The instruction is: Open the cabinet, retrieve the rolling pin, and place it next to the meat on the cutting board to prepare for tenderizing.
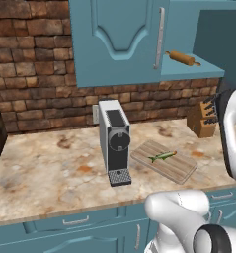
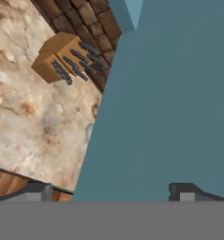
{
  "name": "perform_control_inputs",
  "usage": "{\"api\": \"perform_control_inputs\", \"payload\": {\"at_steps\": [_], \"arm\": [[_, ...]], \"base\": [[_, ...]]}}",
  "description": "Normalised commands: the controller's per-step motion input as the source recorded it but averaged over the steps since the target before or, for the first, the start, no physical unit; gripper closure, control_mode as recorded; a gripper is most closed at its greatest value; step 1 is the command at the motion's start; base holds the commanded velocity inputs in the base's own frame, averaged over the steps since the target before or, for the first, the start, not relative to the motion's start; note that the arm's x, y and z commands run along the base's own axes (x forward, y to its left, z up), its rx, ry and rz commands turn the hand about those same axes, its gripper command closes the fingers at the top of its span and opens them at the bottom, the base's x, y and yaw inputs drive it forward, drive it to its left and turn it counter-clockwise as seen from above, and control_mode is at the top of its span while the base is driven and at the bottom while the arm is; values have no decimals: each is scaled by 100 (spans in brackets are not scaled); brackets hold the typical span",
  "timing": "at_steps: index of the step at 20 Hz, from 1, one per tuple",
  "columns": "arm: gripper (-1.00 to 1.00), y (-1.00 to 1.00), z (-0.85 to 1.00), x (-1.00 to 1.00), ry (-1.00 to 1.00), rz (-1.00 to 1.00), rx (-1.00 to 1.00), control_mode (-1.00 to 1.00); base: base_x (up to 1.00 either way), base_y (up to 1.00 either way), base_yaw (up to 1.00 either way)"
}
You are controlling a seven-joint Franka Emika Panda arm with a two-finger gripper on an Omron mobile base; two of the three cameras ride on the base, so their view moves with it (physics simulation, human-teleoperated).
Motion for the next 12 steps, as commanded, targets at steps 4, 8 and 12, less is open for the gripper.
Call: {"api": "perform_control_inputs", "payload": {"at_steps": [4, 8, 12], "arm": [[-100, 88, 0, 0, -4, 0, 0, -100], [-100, 99, 0, 0, -15, 0, 0, -100], [-100, 96, 0, 0, -25, 0, 0, -100]], "base": [[0, 0, 0], [0, 0, 0], [0, 0, 0]]}}
